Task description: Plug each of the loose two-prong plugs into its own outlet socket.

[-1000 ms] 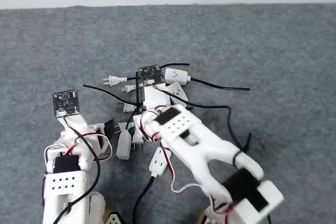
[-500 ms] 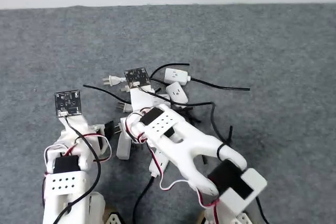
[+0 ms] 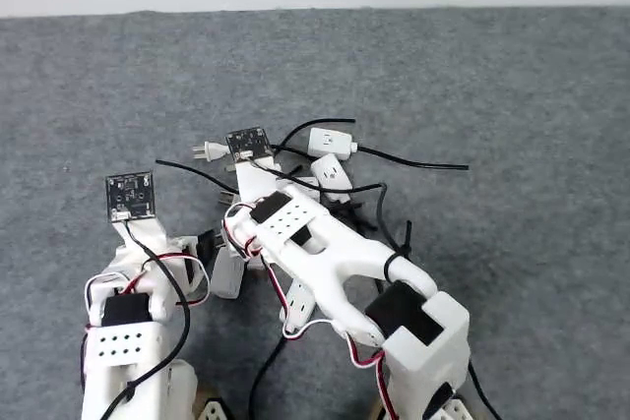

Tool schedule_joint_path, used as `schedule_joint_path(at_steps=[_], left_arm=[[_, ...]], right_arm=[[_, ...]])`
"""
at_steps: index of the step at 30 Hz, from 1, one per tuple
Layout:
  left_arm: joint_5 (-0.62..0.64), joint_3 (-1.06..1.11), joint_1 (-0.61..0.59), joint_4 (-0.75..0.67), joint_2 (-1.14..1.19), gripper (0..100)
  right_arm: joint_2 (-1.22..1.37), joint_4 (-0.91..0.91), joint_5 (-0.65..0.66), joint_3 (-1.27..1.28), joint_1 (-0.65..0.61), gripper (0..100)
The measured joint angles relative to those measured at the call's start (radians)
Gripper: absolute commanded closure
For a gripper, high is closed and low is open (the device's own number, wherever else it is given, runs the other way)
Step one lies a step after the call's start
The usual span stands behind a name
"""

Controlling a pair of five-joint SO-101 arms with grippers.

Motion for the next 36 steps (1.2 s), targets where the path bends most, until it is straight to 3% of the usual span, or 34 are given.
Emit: schedule_joint_path(at_steps=[10, 18, 22, 27, 31, 36], left_arm=[[0.0, 0.002, 0.0, -0.008, 0.0, 73], [0.0, -0.006, 0.029, 0.006, 0.0, 73], [0.0, -0.117, 0.144, 0.15, 0.0, 73], [0.0, -0.183, 0.446, 0.334, 0.0, 73], [0.0, -0.18, 0.646, 0.339, 0.0, 73], [0.0, -0.132, 0.712, 0.325, 0.0, 73]], right_arm=[[0.002, 0.12, 0.058, -0.032, 0.002, 99.1], [-0.275, 0.354, 0.232, -0.008, 0.114, 99.1], [-0.474, 0.367, 0.275, 0.106, 0.261, 99.1], [-0.697, 0.31, 0.298, 0.315, 0.483, 99.1], [-0.787, 0.245, 0.339, 0.457, 0.631, 99.1], [-0.804, 0.233, 0.354, 0.506, 0.71, 99.1]])
